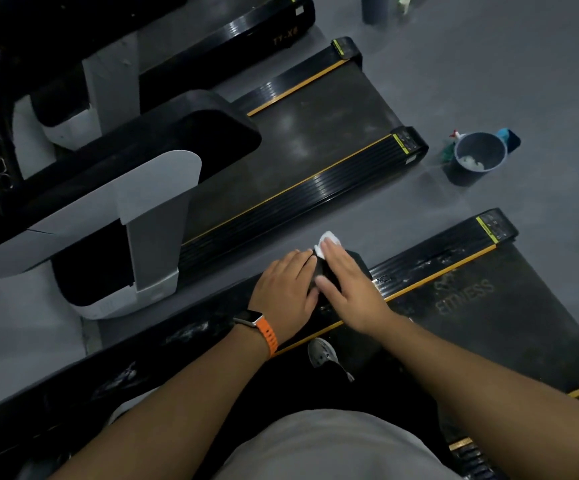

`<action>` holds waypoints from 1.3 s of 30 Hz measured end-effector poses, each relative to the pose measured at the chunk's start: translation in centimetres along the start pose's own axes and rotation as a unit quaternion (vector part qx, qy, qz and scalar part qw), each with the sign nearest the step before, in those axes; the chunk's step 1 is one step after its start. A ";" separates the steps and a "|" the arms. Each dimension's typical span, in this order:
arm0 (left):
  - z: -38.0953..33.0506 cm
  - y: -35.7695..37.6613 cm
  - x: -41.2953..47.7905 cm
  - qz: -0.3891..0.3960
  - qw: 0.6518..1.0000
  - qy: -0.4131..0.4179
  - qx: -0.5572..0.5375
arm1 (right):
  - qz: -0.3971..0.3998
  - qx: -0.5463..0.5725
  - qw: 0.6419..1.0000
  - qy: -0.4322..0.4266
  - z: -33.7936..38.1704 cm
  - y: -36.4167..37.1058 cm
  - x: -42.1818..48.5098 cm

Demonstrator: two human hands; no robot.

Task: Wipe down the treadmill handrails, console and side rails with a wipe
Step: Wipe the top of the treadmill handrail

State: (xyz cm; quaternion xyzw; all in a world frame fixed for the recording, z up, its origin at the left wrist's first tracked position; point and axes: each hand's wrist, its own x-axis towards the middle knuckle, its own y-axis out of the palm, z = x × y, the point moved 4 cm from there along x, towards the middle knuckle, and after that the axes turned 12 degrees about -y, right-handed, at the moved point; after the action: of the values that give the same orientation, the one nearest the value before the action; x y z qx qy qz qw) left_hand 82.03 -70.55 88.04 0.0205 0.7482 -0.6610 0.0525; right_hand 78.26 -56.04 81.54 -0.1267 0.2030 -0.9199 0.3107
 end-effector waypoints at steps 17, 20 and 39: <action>-0.8 -0.2 0.6 0.041 0.999 -0.015 0.029 | 0.000 0.039 0.998 0.056 -1.0 0.4 -2.2; -0.9 -0.4 0.6 0.036 0.999 -0.009 0.030 | 0.007 0.086 0.994 0.068 -1.7 0.0 -0.5; -1.3 -0.4 0.2 -0.022 0.999 0.000 0.036 | -0.017 0.061 0.992 0.107 -2.4 0.8 -5.5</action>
State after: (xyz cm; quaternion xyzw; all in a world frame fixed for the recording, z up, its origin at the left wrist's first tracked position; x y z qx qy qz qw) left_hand 81.69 -69.33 88.54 0.0060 0.7244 -0.6884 0.0375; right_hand 82.10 -52.46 78.46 -0.0115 0.1761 -0.9439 0.2792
